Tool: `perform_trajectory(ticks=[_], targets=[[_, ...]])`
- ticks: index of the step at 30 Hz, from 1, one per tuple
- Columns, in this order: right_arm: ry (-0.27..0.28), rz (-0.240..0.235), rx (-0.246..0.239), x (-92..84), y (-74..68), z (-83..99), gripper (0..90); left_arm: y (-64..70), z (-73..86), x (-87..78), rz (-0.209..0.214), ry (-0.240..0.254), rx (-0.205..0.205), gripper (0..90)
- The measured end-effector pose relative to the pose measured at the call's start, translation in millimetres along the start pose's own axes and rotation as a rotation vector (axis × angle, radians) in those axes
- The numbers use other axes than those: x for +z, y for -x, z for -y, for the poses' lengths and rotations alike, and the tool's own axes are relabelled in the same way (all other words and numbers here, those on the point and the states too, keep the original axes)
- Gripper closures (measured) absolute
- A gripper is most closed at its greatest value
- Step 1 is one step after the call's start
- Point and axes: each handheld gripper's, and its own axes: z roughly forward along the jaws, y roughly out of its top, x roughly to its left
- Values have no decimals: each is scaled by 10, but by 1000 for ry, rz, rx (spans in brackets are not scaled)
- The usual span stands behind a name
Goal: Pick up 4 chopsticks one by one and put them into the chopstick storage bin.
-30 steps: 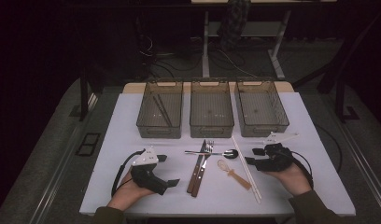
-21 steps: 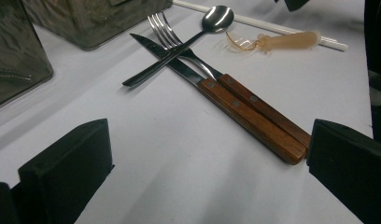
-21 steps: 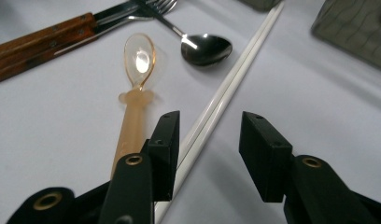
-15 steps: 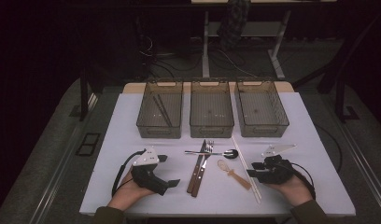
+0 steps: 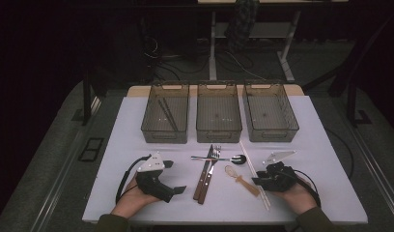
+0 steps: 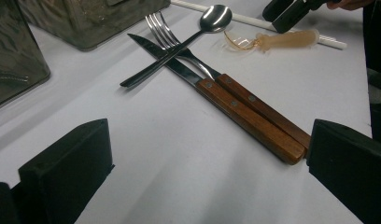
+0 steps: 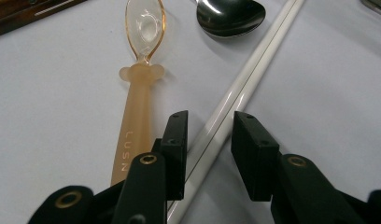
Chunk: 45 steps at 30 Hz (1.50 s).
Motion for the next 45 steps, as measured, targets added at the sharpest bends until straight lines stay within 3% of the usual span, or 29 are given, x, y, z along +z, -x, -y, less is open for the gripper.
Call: perform_trajectory(ticks=[14, 38, 45], targets=[[-17, 48, -24, -14, 14, 2, 687, 1, 0, -4, 1, 2, 0, 0], [-53, 93, 17, -130, 293, 78, 753, 3, 0, -4, 8, 0, 1, 0], [-68, 115, 1, -164, 383, 100, 762, 4, -1, -4, 8, 0, 2, 0]])
